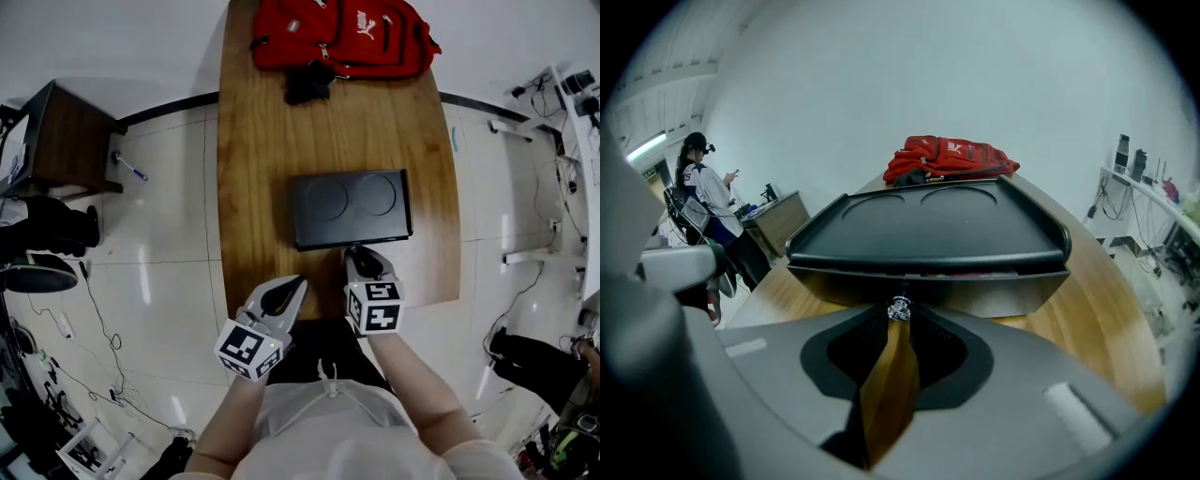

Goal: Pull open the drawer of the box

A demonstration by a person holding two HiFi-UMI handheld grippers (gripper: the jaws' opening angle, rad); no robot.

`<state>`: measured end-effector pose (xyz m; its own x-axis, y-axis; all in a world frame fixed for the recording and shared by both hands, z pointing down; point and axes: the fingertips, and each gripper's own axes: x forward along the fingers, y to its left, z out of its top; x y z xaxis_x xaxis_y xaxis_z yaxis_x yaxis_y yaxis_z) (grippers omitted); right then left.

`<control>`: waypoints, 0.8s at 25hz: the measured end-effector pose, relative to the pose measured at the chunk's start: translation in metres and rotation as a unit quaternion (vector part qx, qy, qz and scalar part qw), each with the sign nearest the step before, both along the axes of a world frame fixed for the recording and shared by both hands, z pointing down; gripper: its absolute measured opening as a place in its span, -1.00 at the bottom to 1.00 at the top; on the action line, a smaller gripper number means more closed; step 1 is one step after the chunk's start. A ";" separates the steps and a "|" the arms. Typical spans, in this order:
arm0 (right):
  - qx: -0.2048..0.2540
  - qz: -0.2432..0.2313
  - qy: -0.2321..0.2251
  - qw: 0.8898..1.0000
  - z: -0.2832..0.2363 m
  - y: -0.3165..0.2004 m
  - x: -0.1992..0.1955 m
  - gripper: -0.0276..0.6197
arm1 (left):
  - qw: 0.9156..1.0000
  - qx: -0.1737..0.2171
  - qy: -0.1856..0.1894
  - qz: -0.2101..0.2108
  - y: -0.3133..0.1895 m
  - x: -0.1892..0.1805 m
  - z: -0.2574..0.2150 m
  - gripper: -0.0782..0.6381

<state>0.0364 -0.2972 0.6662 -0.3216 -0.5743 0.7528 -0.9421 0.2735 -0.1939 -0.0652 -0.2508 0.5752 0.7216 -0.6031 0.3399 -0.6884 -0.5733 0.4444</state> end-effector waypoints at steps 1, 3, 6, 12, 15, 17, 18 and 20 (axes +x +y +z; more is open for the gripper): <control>-0.003 -0.002 -0.001 1.000 0.000 0.005 0.000 -0.68 | 1.000 0.001 -0.001 0.000 0.002 0.000 -0.001 -0.76; -0.009 -0.003 -0.002 1.000 0.001 0.016 0.001 -0.68 | 1.000 0.001 -0.002 -0.001 0.008 -0.002 -0.002 -0.76; -0.014 -0.004 0.000 1.000 0.002 0.031 0.004 -0.68 | 1.000 -0.004 -0.005 -0.004 0.017 -0.006 -0.001 -0.76; -0.022 -0.006 -0.004 1.000 0.006 0.059 0.007 -0.68 | 1.000 -0.004 -0.006 -0.015 0.038 -0.005 -0.001 -0.76; -0.027 -0.011 -0.005 1.000 0.007 0.072 0.007 -0.68 | 1.000 -0.002 -0.005 -0.013 0.049 0.000 -0.002 -0.76; -0.032 -0.014 -0.004 0.999 0.009 0.083 0.009 -0.68 | 1.000 0.001 -0.004 -0.008 0.057 0.006 -0.003 -0.76; -0.036 -0.015 -0.004 0.999 0.010 0.089 0.010 -0.68 | 1.000 0.003 -0.004 -0.005 0.061 0.008 -0.005 -0.76; -0.043 -0.017 -0.005 0.999 0.010 0.098 0.011 -0.68 | 1.000 0.006 -0.006 -0.002 0.066 0.010 -0.008 -0.76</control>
<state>0.0478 -0.1990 0.6765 -0.3480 -0.4953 0.7960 -0.9302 0.2880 -0.2275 -0.0549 -0.1848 0.5675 0.7153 -0.6102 0.3406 -0.6957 -0.5757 0.4296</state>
